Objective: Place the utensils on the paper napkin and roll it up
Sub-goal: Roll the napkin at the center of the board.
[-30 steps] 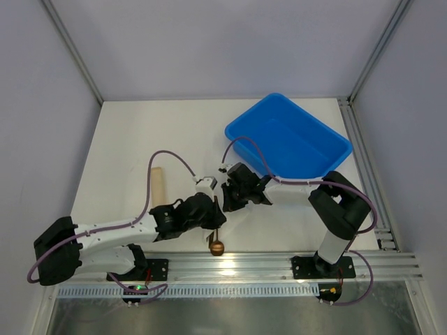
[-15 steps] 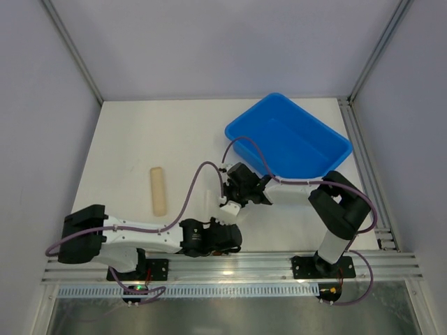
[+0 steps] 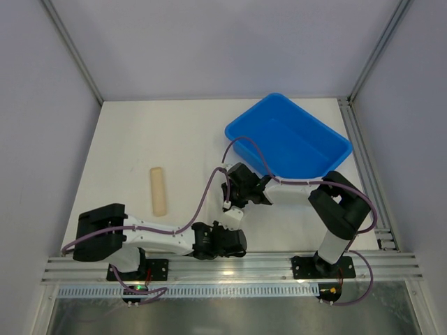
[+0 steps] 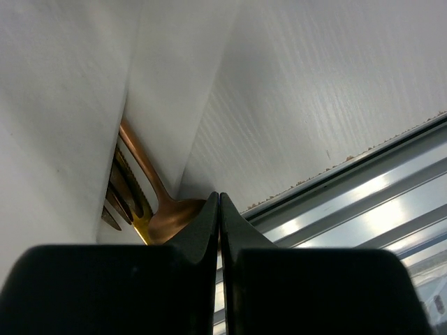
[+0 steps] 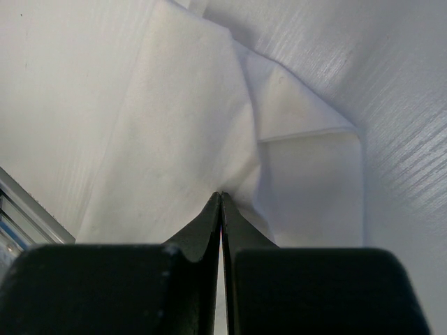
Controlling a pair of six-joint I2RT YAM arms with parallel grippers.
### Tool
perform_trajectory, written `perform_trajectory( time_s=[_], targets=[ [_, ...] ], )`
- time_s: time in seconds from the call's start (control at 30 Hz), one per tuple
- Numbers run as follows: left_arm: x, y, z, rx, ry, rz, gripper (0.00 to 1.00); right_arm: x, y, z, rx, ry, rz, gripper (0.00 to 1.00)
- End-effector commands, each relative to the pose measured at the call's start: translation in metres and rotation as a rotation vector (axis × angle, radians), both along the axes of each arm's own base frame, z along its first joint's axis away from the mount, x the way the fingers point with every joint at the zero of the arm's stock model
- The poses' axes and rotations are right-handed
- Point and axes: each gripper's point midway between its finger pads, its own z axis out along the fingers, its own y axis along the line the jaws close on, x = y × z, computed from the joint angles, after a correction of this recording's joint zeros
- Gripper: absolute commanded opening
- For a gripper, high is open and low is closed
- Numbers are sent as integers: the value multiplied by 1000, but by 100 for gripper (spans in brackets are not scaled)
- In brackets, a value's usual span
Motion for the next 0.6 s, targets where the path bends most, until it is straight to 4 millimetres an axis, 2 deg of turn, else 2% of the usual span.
perform_trajectory(
  time_s=[0.0, 0.13, 0.4, 0.57],
  targets=[
    [6, -15, 11, -48, -39, 3, 0, 1, -8, -16, -56, -6, -16, 4],
    [8, -17, 9, -43, -45, 3, 0, 0, -10, -18, -63, -2, -16, 4],
    [9, 13, 0, 48, -45, 66, 0, 0, -10, -18, -65, -4, -18, 4],
    [9, 23, 0, 41, -49, 92, 0, 1, -10, -17, -64, -5, -18, 4]
  ],
)
